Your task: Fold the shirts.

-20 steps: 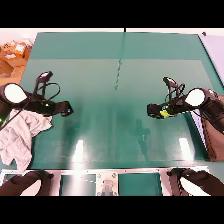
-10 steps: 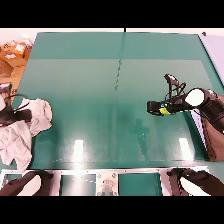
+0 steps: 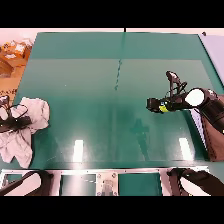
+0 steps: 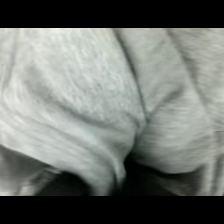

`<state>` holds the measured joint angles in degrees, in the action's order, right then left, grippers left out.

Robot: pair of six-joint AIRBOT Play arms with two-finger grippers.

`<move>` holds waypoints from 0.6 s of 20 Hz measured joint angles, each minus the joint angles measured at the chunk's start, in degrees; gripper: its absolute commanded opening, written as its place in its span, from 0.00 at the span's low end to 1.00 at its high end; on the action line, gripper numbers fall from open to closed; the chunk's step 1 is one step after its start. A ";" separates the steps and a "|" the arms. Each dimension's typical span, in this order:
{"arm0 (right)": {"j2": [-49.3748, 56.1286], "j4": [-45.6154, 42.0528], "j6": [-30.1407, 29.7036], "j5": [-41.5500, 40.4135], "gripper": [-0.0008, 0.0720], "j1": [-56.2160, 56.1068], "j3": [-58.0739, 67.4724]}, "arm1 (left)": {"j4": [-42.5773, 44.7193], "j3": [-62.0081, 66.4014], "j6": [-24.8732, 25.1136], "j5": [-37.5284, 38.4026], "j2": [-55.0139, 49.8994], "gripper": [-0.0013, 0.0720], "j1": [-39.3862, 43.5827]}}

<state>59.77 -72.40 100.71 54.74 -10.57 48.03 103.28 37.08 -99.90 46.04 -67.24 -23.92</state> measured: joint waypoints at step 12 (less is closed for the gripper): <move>0.00 -0.13 -0.42 0.72 0.02 0.33 3.87 | -18.53 31.50 10.34 18.32 6.01 0.05 19.10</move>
<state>59.77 -72.53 100.29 55.46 -10.24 51.90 84.75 68.58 -89.56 64.36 -61.23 -4.82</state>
